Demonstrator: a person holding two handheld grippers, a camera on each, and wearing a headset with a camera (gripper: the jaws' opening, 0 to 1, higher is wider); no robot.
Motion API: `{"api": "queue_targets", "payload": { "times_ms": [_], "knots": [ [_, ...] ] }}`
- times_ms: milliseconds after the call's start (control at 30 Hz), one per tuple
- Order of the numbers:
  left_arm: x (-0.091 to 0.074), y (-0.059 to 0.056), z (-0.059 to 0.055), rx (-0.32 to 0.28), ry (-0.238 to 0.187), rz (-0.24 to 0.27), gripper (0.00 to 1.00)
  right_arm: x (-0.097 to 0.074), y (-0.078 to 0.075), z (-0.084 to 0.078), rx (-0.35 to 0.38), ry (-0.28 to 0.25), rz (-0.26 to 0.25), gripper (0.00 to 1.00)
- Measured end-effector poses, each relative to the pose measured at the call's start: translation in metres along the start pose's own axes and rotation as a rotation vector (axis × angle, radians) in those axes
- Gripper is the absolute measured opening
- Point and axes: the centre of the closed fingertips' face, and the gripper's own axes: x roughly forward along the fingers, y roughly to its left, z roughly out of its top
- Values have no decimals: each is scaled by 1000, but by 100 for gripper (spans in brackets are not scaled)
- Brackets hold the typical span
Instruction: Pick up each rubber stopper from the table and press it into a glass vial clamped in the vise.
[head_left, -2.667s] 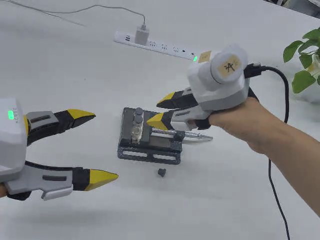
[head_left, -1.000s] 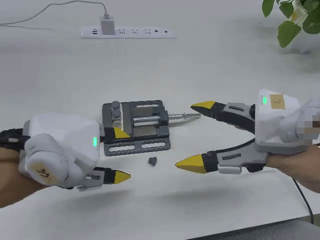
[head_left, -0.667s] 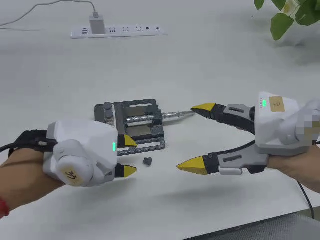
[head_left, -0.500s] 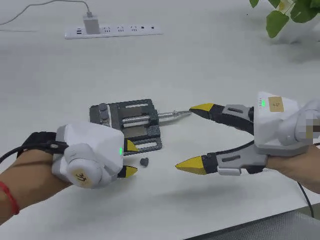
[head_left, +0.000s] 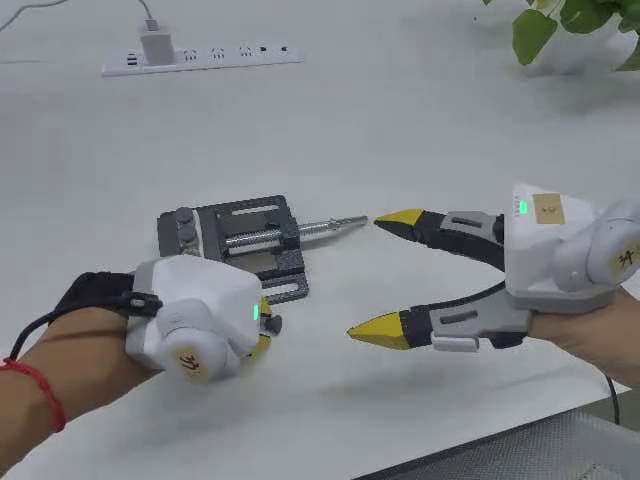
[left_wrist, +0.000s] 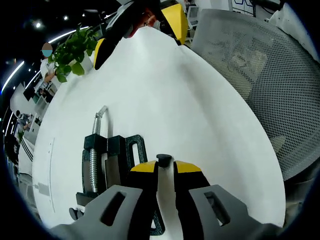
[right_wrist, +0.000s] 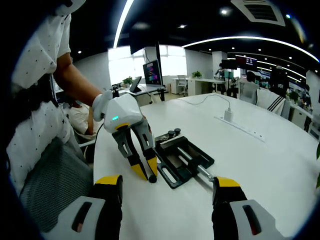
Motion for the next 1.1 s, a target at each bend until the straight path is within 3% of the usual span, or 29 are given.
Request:
{"api": "queue_targets", "payload": {
  "times_ms": [700,1000,1100],
  "knots": [
    [2,4,-4,-28,11,9,4,0,1,-3,20,0,-9,70],
    [1,2,-4,-70,2,12,4,5,6,-1,22,2,1,68],
    [-4,3,1,-122,-27,24,4,7,9,2,16,6,12,67]
  ]
}}
